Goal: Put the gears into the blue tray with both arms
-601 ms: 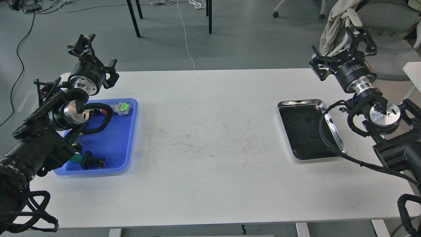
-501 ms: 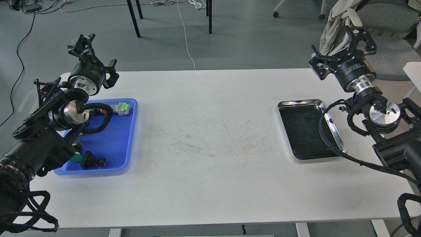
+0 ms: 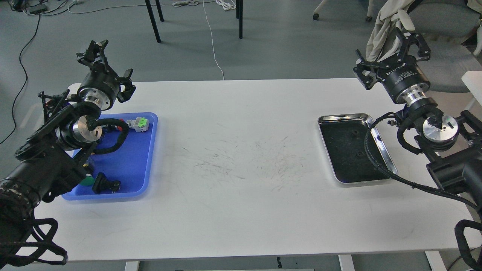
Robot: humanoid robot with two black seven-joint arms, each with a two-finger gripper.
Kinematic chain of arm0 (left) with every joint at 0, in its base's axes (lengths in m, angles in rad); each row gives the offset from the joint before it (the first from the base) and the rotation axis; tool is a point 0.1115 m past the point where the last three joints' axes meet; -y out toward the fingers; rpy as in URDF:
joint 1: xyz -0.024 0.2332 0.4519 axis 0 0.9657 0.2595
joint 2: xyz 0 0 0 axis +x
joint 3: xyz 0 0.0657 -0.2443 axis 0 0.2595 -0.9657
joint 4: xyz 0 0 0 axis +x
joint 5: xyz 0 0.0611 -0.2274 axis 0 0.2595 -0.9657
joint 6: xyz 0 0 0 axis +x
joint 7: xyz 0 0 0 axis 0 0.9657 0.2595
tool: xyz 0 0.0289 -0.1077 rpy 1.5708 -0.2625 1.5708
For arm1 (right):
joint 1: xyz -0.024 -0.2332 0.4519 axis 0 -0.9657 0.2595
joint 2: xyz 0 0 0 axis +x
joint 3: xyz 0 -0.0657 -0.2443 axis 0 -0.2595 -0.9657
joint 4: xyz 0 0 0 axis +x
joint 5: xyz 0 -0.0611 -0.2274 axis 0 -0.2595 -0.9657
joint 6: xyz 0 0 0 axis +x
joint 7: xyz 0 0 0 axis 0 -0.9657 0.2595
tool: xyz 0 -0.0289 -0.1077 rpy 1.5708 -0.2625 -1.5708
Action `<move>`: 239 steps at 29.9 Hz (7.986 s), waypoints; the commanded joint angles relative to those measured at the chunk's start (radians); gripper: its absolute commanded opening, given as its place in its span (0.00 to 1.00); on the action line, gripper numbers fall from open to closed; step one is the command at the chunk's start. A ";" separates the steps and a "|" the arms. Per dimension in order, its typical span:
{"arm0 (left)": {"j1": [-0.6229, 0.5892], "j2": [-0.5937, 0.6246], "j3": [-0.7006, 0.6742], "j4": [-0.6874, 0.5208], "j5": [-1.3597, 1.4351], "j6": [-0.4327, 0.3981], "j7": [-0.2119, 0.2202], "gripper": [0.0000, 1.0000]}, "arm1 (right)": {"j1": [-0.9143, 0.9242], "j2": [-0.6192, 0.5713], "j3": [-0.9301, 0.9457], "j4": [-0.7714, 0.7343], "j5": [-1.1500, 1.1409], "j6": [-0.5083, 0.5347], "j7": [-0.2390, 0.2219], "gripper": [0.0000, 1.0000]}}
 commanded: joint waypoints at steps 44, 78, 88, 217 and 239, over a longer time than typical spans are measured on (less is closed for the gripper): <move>0.024 0.594 0.278 -0.779 0.272 0.066 0.009 0.98 | -0.023 -0.034 0.015 0.078 0.000 -0.001 -0.003 0.99; 0.025 0.507 0.246 -0.738 0.198 0.162 0.012 0.98 | 0.322 -0.356 -0.561 0.195 -0.312 0.091 -0.083 0.99; 0.025 0.479 0.246 -0.727 0.197 0.238 0.006 0.98 | 0.714 -0.617 -1.015 0.583 -0.788 0.103 -0.259 0.99; 0.025 0.478 0.237 -0.730 0.208 0.236 0.001 0.98 | 0.606 0.015 -1.353 -0.007 -1.286 -0.200 -0.218 0.07; 0.017 0.478 0.227 -0.730 0.209 0.235 0.003 0.98 | 0.616 0.371 -1.079 0.019 -1.080 -0.352 -0.155 0.07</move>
